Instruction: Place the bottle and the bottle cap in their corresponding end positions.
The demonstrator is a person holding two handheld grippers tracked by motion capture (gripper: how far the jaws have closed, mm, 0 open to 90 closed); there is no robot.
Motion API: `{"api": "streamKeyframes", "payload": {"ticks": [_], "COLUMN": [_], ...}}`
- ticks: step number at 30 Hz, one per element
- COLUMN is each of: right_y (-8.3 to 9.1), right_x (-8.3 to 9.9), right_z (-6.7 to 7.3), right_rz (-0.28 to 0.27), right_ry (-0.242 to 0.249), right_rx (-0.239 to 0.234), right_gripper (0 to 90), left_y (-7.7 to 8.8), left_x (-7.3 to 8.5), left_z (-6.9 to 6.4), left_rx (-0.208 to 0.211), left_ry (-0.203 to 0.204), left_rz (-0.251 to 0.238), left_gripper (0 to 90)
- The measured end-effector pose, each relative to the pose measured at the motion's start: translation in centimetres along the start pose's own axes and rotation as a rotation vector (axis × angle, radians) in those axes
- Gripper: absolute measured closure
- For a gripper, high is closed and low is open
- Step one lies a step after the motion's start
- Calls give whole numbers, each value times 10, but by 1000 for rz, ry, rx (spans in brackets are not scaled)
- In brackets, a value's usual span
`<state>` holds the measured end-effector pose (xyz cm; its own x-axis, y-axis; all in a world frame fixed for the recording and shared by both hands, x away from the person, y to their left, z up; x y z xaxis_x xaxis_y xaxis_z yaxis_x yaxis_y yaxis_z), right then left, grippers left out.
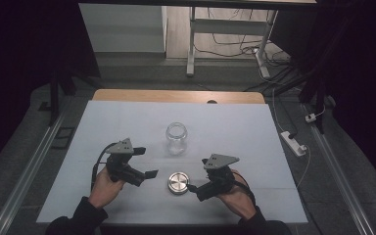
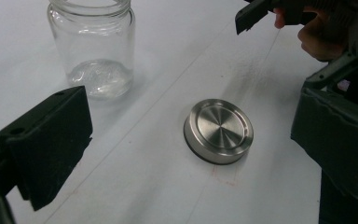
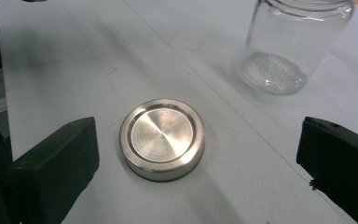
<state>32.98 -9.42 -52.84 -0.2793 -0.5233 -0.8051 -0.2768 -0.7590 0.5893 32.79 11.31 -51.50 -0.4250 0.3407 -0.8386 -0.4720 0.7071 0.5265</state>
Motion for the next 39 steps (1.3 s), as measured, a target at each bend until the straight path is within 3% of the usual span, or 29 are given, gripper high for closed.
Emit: {"api": "streamKeyframes", "payload": {"ticks": [14,20,32,39], "right_y": [17,26,47,62], "right_x": [8,12,23,33], "right_z": [-9,-12,-19,-24], "right_rz": [-1,-3,-22,-31], "right_ry": [-22,-28,-58,-87], "right_rx": [51,77,133,168], "right_gripper": [0,0,0,0], "left_y": [23,38,70,91], "left_x": [21,29,55,68], "left_z": [-4,-4,3,5], "left_rx": [-57,-81,-156,-180], "left_ry": [8,26,77,120], "left_rz": [27,16,-1,-26], "left_gripper": [0,0,0,0]}}
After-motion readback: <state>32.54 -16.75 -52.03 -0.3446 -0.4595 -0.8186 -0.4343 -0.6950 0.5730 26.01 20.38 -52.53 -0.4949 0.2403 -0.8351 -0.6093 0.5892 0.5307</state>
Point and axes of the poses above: each handheld gripper's, and its own axes: y roughly backward along the jaws, x roughly out of its underside, z roughly to its left, the point moved 8 cm from there along -y, roughly forward along the jaws, and after that the axes turned 7 degrees about -x, right-handed, at the moved point
